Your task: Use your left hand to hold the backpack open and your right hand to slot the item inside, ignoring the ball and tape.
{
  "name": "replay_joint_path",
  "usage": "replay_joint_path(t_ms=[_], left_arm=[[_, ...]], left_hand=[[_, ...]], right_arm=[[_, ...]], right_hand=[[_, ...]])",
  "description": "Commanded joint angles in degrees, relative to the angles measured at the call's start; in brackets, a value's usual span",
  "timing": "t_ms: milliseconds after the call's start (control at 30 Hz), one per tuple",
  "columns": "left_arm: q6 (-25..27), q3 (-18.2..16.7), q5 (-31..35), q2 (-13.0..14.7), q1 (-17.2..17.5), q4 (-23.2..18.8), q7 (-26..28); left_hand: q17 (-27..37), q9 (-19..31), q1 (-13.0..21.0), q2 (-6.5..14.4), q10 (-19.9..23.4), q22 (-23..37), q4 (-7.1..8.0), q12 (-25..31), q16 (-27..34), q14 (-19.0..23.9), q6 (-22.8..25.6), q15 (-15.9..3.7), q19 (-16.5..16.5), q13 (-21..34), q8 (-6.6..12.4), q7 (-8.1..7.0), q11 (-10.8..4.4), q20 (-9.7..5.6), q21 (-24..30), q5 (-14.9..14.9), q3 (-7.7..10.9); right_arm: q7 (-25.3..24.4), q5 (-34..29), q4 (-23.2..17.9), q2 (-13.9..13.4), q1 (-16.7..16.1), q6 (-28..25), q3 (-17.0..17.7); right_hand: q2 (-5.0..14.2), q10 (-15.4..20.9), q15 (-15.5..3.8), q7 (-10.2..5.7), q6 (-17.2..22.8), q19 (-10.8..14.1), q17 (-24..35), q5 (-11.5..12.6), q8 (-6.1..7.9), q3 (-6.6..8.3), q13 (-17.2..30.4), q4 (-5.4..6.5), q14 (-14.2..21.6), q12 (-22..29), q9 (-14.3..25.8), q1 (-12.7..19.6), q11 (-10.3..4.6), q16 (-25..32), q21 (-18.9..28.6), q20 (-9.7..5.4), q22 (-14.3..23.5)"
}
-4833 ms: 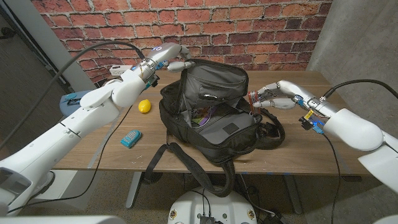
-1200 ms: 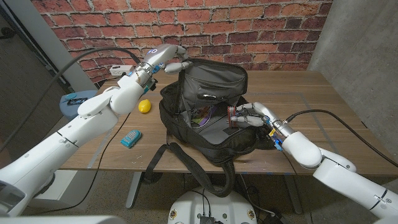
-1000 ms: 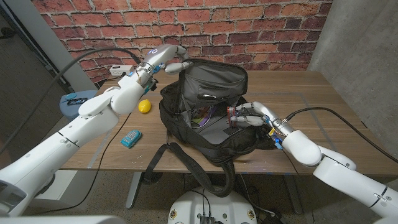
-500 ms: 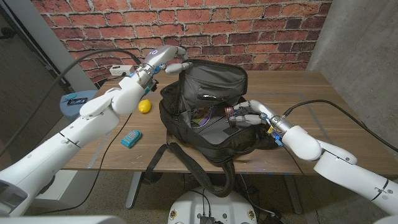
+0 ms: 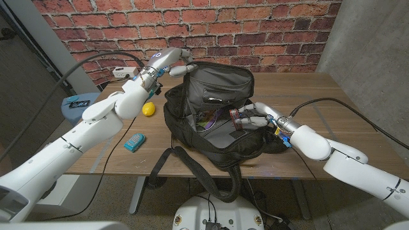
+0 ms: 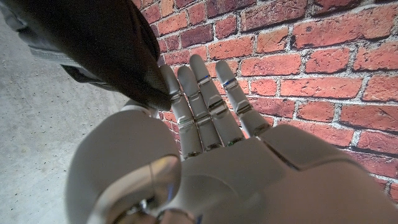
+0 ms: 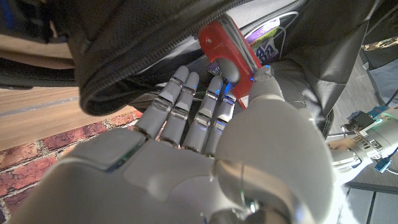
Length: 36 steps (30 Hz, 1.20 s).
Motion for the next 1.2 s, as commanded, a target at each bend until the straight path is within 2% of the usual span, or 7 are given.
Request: replay_joint_path(t_ms=[33, 233, 533, 767, 1200], left_arm=[[-0.8, 0.1, -0.9, -0.1, 0.2, 1.0, 0.4], [-1.7, 0.2, -1.5, -0.3, -0.3, 2.2, 0.6], [-2.8, 0.4, -1.8, -0.3, -0.9, 3.4, 0.9], [-3.6, 0.5, -1.8, -0.2, -1.3, 4.0, 1.1], [-4.7, -0.2, -2.5, 0.3, -0.7, 4.3, 1.3]], left_hand=[[0.3, 0.1, 0.4, 0.4, -0.2, 0.1, -0.09, 0.2, 0.0, 0.5, 0.0, 0.24, -0.3, 0.3, 0.55, 0.14, -0.2, 0.03, 0.4, 0.4, 0.44], [0.2, 0.1, 0.5, 0.4, -0.1, 0.1, -0.07, 0.2, 0.0, 0.5, -0.1, 0.27, -0.4, 0.3, 0.54, 0.21, -0.18, 0.05, 0.5, 0.5, 0.46], [0.2, 0.0, 0.5, 0.4, 0.0, 0.1, -0.03, 0.3, 0.0, 0.5, -0.1, 0.34, -0.5, 0.2, 0.59, 0.22, -0.15, 0.02, 0.7, 0.5, 0.37], [0.3, 0.1, 0.5, 0.4, -0.1, 0.1, 0.03, 0.2, 0.1, 0.5, -0.1, 0.3, -0.6, 0.1, 0.66, 0.22, 0.01, 0.1, 0.8, 0.5, 0.31], [0.1, 0.0, 0.5, 0.4, 0.0, 0.1, 0.07, 0.3, 0.0, 0.5, -0.2, 0.22, -0.7, 0.0, 0.74, 0.16, -0.14, 0.07, 1.0, 0.5, 0.32]], right_arm=[[3.1, 1.1, -0.8, -1.3, 2.0, -2.0, -0.9], [5.1, 2.2, -1.6, -1.9, 3.6, -4.0, -1.5], [7.3, 4.0, -3.2, -3.3, 5.0, -6.1, -1.6], [8.5, 5.6, -4.5, -5.3, 5.0, -7.0, -0.9], [9.0, 8.9, -7.3, -7.6, 4.1, -8.7, 0.6]], right_hand=[[-0.6, -1.8, -7.69, 0.48, -1.4, -0.7, 0.0, 0.5, -0.7, -0.23, 0.2, -0.22, -1.4, -0.9, 0.1, 0.0, 0.5, -0.6, -0.2, -2.04, 0.1], [-0.6, -4.5, -6.31, 1.44, -4.3, -1.9, -0.1, 0.7, -2.03, -0.37, 0.0, -0.22, -3.4, -1.9, 0.1, -0.3, 1.61, -0.9, -0.3, -1.13, 0.1], [-0.76, -6.6, -5.5, 2.31, -6.6, -3.2, -0.4, 0.8, -2.81, -0.61, -0.2, -0.13, -5.1, -2.6, 0.1, -0.8, 2.84, -1.1, -0.5, -0.25, 0.1], [-0.64, -8.1, -4.68, 2.74, -7.7, -4.1, -0.5, 0.8, -3.08, -0.71, -0.3, 0.03, -6.3, -3.0, 0.1, -1.2, 3.61, -1.2, -0.5, 0.21, 0.1], [-0.58, -9.4, -4.2, 2.73, -8.2, -5.0, -0.7, 0.9, -3.08, -0.75, -0.4, 0.03, -7.5, -3.2, 0.2, -1.4, 3.77, -1.3, -0.6, 0.58, 0.1]])
